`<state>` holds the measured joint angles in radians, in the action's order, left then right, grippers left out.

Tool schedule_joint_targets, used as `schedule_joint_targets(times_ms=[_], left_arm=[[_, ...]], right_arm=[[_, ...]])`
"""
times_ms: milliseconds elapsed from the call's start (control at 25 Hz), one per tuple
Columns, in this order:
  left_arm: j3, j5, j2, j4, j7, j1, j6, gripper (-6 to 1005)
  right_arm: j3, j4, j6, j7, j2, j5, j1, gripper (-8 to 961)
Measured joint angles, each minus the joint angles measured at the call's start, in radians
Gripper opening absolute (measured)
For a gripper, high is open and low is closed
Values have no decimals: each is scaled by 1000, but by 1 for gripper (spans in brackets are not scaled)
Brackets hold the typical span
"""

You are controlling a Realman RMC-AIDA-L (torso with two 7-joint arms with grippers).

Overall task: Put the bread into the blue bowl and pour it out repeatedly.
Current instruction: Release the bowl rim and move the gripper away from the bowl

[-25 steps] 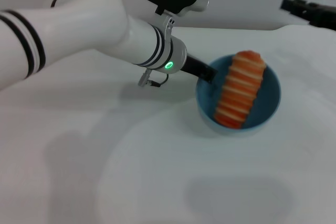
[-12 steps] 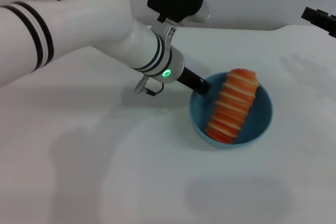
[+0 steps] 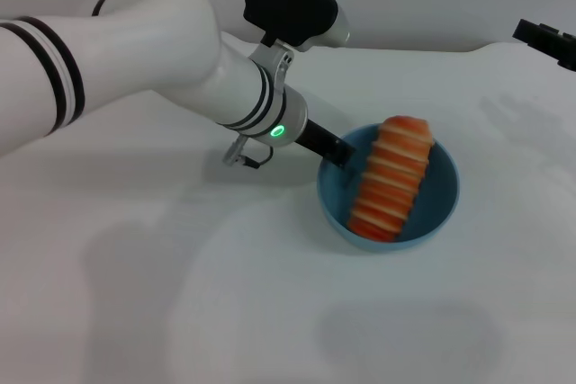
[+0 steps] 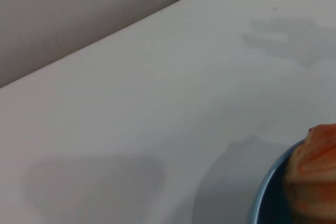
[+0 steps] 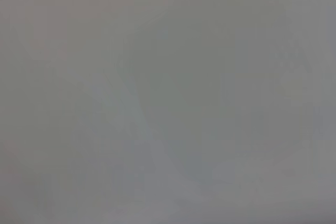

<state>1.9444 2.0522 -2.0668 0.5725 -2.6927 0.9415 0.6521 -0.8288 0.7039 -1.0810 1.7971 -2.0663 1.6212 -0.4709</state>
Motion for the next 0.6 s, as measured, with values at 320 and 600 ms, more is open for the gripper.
schedule_joint_targets(times_ms=[320,600], left_arm=[[-16,1,5,35,0,-23,-22,202],[-160,110,14,136,4,-71,11,352]], right_arm=[[-4,-7,32,-13,0,4,2,493],[7,-15,64,-116,-2,-5,11,499]])
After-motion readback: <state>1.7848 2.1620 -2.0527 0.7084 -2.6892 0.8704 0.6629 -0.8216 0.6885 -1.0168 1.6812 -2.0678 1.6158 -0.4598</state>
